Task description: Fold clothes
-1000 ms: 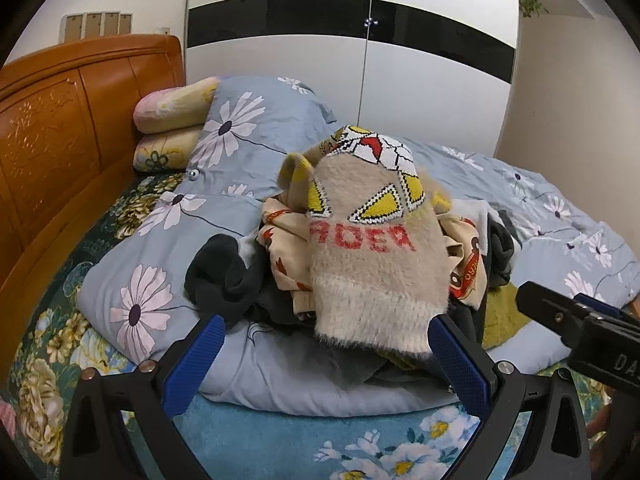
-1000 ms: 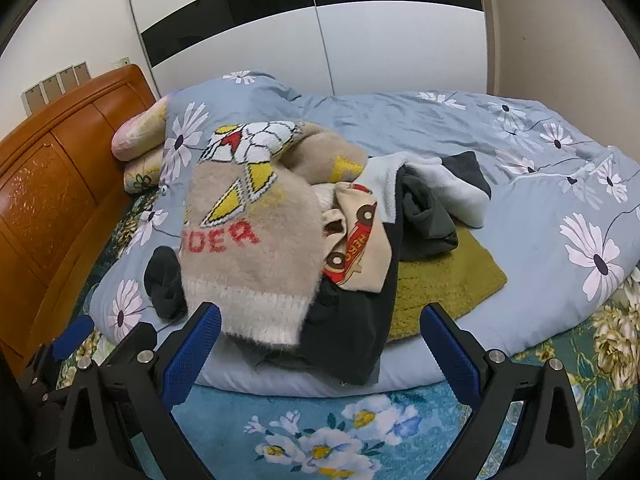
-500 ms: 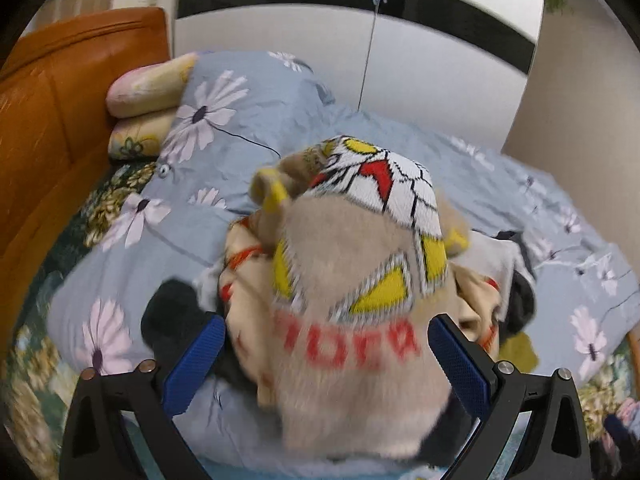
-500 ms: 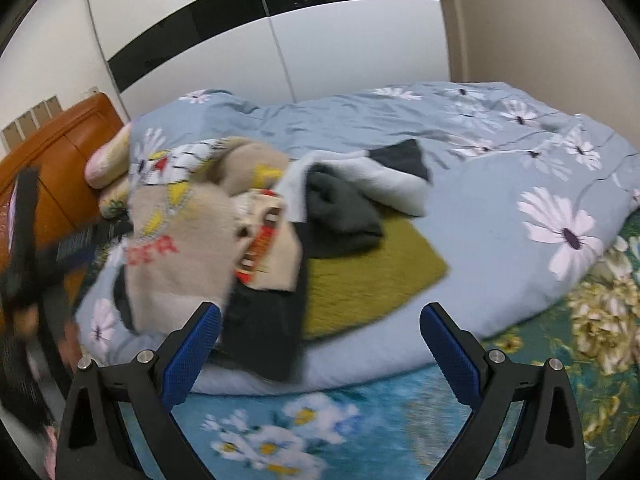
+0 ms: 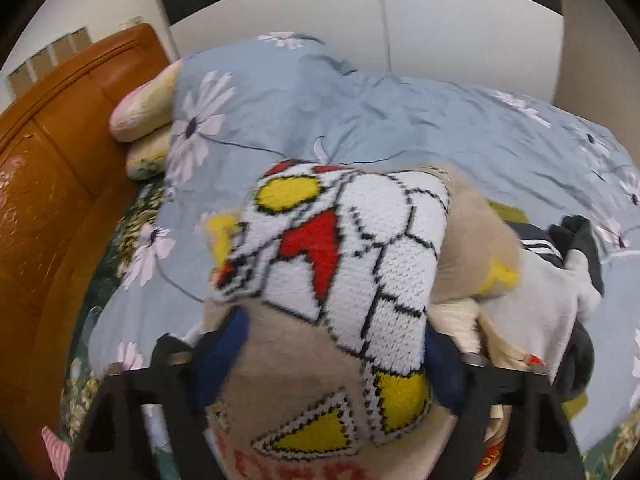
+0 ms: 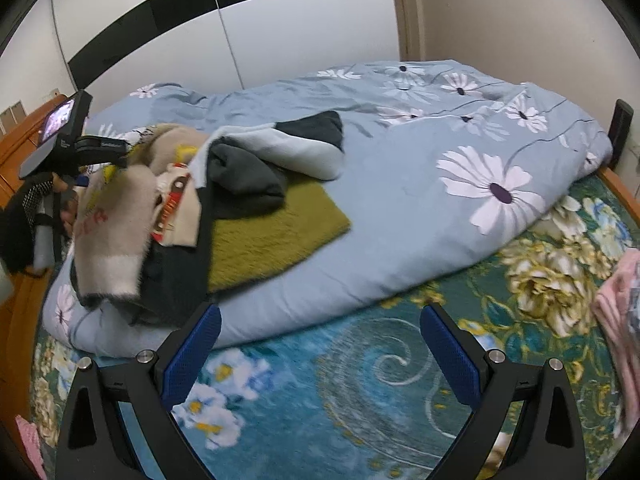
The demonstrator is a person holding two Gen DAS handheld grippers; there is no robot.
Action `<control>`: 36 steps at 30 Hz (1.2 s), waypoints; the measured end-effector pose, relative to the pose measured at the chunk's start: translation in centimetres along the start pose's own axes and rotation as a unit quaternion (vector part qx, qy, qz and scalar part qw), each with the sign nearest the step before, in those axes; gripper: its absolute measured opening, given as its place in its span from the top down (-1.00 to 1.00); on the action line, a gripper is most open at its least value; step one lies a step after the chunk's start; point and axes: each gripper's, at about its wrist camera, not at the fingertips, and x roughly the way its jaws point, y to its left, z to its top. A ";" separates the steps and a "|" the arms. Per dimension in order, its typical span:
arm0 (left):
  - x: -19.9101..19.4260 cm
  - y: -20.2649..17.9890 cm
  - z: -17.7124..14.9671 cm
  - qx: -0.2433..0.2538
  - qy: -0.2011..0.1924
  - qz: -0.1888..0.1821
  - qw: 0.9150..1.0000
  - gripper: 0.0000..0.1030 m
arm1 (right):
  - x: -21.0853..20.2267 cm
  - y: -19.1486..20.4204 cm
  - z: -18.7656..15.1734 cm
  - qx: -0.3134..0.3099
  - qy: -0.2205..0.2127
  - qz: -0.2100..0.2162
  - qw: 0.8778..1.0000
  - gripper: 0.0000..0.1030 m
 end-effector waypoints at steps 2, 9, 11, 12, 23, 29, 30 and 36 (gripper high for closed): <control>-0.7 0.6 -0.3 0.004 -0.009 -0.019 1.000 0.37 | -0.3 -0.6 -0.1 -0.006 0.006 0.013 1.000 -0.94; -7.8 4.8 0.4 -0.003 -0.086 -0.078 0.993 0.70 | -3.1 1.0 0.4 -0.021 -0.008 0.028 0.999 -0.94; -11.3 6.4 0.6 -0.008 -0.116 -0.111 0.987 0.71 | -4.2 1.7 0.5 -0.029 -0.014 0.031 0.999 -0.94; -13.3 7.4 0.6 -0.010 -0.134 -0.129 0.982 0.71 | -4.9 2.1 0.7 -0.029 -0.019 0.034 0.999 -0.94; -32.2 18.1 -11.5 -0.003 -0.274 -0.277 0.921 0.71 | -10.6 5.4 0.1 -0.026 -0.062 0.059 0.996 -0.94; -26.3 21.0 -25.8 -0.017 -0.129 -0.263 0.956 0.71 | -9.9 7.4 -3.7 -0.035 -0.020 0.069 0.997 -0.94; -24.8 21.4 -28.2 -0.021 -0.097 -0.258 0.961 0.71 | -9.6 7.7 -4.5 -0.034 -0.011 0.070 0.997 -0.94; -17.3 23.5 -38.9 -0.043 0.038 -0.212 0.976 0.71 | -7.0 11.2 -10.0 -0.057 0.064 0.090 0.992 -0.94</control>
